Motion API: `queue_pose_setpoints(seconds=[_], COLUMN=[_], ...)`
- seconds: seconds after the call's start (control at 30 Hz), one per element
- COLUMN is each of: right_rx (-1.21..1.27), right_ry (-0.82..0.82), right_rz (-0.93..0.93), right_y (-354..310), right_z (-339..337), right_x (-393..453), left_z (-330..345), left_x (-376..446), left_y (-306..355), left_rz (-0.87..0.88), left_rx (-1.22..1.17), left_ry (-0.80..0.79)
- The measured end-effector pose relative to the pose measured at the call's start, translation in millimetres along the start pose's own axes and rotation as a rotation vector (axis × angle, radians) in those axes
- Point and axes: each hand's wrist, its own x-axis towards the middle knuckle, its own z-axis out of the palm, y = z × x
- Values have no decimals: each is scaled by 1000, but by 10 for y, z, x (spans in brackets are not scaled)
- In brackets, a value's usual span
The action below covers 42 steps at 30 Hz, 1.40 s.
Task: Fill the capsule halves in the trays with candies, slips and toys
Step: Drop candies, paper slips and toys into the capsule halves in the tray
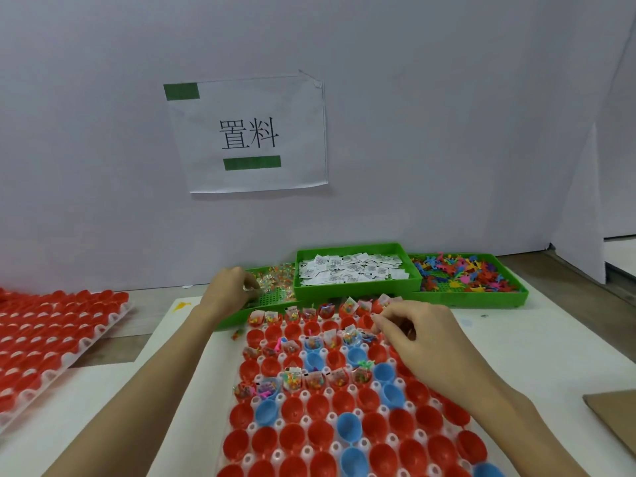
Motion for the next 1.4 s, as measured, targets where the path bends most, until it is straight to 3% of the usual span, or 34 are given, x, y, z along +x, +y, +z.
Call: queue_pose_setpoints(seconds=[0.2, 0.37, 0.43, 0.6, 0.87, 1.13, 1.4], right_rx=[16, 17, 24, 50, 98, -157, -322], right_ry=[-13, -17, -15, -7, 79, -27, -265], right_rz=[-4, 7, 10, 23, 37, 20, 251], right_y=[-30, -33, -28, 18, -11, -117, -50], right_z=[19, 11, 8, -14, 143, 462, 755], right_x=[-17, -19, -18, -1, 99, 1000, 1681], left_z=[-21, -92, -133, -159, -229, -349, -448], left_x=[-89, -266, -372, -774, -1051, -1010, -975], left_y=[61, 20, 16, 120, 544, 782, 668], left_rz=[28, 11, -23, -153, -229, -70, -73], left_rx=[167, 144, 37, -493, -1047, -1034, -1077], left_ry=[78, 203, 266, 505, 344, 196, 185])
